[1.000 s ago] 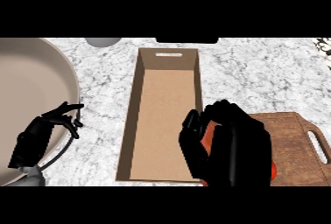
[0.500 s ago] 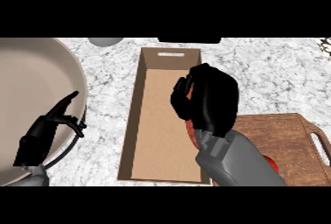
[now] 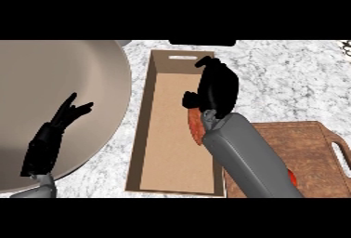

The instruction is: Pick the sweet potato from the cutting board and place it in the cardboard box

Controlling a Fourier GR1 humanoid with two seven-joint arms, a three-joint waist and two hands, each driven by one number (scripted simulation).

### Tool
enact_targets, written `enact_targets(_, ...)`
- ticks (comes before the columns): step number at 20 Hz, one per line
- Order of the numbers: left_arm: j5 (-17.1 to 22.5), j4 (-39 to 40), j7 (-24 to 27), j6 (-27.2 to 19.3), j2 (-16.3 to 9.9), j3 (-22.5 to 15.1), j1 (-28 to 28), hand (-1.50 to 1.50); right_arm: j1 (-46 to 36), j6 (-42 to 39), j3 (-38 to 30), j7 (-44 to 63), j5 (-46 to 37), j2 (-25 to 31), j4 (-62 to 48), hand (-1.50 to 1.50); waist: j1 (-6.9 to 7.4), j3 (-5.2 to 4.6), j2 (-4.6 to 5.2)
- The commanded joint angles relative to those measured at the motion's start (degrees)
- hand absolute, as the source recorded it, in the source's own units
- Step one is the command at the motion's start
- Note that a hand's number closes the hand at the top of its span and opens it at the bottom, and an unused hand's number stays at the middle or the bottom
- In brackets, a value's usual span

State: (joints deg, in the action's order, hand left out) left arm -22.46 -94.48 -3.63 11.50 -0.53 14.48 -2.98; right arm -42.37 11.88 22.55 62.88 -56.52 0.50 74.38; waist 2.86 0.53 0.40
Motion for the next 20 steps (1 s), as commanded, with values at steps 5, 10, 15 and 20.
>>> enact_targets(5,0.86,1.36,-1.95,-1.8,0.49,-1.6,0.95,0.0,-3.25,22.01,-4.88,-0.48,0.68,-0.48,-5.96,-1.5,-1.3,-0.48,0.03)
enact_targets(10,0.4,2.79,-1.16,-1.78,0.5,-0.36,0.9,0.0,-1.35,35.8,-6.34,-0.1,-1.57,-0.48,-2.75,-1.5,-1.87,-0.5,-0.08)
enact_targets(15,1.08,2.17,-0.23,-3.1,0.49,-0.11,3.63,0.0,6.08,39.65,-9.76,-4.23,-1.12,-0.49,9.59,-1.5,-4.31,-0.49,-0.76)
enact_targets(20,1.38,1.68,-1.42,-2.22,-0.7,2.4,3.23,0.0,15.69,36.13,-12.55,-0.22,-8.44,0.55,23.01,-1.5,-5.6,-0.56,-1.13)
